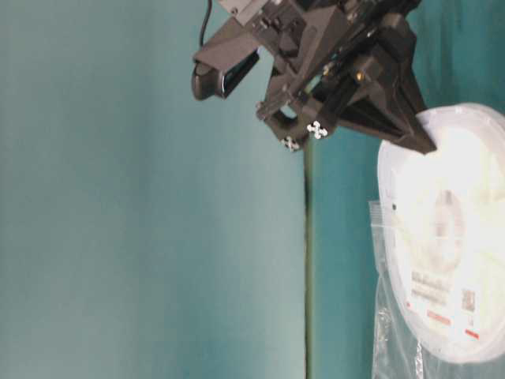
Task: Take out the reel from the clear zip bag.
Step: 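Pull the reel rightward out of the bag with the right gripper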
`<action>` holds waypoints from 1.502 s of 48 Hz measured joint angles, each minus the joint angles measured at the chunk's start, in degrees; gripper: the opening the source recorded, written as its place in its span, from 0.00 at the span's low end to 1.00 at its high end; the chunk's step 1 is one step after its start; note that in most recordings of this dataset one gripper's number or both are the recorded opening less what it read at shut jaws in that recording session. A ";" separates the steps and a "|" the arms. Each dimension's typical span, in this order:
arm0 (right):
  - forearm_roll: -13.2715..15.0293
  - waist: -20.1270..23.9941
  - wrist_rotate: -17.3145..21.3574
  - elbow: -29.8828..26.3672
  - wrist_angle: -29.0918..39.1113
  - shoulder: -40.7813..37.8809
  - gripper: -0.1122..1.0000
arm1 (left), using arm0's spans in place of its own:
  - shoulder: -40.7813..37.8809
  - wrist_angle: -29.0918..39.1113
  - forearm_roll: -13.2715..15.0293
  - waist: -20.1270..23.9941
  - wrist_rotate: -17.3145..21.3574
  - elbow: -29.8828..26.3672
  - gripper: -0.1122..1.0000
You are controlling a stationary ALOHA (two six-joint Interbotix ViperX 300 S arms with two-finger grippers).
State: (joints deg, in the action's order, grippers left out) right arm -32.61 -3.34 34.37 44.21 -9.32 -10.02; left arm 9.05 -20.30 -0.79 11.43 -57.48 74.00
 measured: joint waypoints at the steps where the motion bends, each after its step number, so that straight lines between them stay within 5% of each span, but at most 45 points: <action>1: -0.09 0.00 0.00 0.18 -0.09 0.09 0.14 | 0.00 -0.09 0.09 0.09 0.09 0.00 0.10; 72: -2.46 0.09 0.00 13.01 -0.18 10.20 0.14 | 0.00 0.26 0.00 0.09 0.70 -0.26 0.10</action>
State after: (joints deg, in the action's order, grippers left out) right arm -35.07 -3.25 34.37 57.22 -9.49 0.18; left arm 9.05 -20.04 -0.79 11.51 -56.78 73.74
